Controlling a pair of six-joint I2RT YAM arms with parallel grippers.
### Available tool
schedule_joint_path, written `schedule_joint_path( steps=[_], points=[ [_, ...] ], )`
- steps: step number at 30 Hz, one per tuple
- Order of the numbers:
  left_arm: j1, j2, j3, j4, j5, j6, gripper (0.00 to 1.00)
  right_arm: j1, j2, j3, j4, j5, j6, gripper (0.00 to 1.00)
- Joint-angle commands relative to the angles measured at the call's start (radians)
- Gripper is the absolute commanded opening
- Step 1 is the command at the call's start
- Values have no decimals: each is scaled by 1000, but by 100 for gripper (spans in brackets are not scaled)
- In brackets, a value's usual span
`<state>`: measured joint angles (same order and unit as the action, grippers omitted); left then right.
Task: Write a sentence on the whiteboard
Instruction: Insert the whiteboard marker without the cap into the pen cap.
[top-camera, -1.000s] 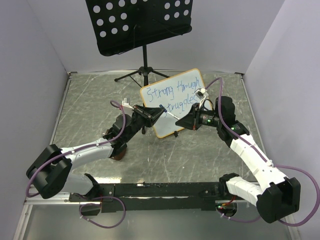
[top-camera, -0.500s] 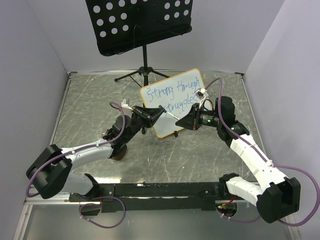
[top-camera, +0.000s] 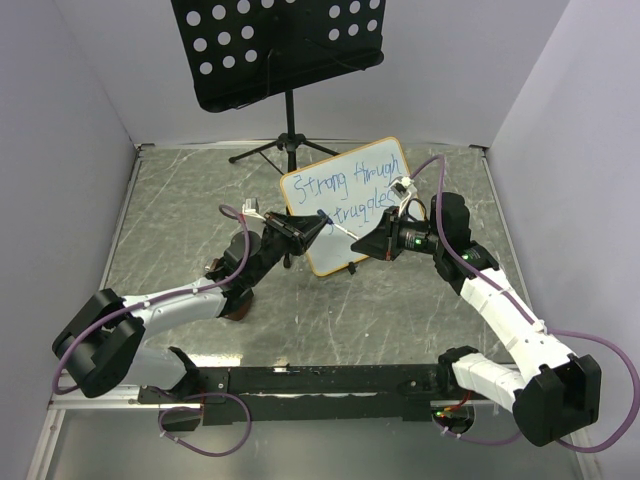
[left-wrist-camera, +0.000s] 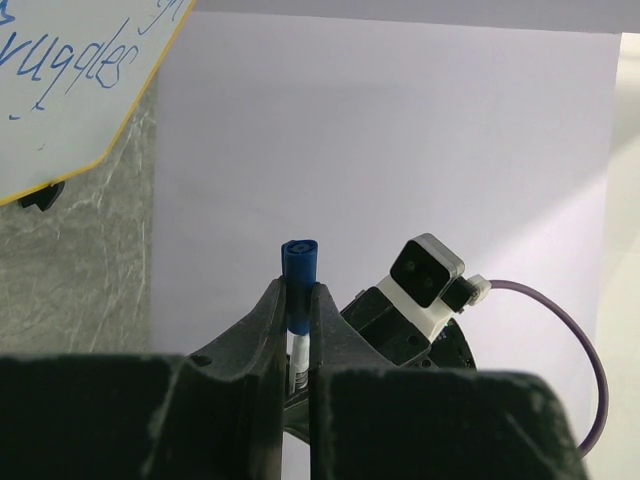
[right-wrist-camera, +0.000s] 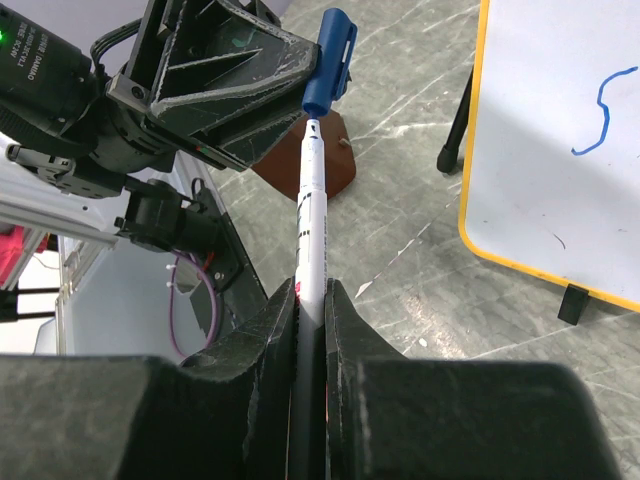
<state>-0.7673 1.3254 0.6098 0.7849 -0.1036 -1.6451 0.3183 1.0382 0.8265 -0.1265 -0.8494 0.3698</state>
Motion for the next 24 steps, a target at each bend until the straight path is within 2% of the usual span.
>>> schedule_joint_path(
  steps=[1,16,24],
  points=[
    [-3,-14,7,89,-7,-30,4,10,3,25,25,4,4,0],
    [-26,32,28,97,12,-36,4,7,26,43,36,23,18,0],
    [-59,32,77,-1,-4,-5,2,16,48,63,19,72,14,0]
  ],
)
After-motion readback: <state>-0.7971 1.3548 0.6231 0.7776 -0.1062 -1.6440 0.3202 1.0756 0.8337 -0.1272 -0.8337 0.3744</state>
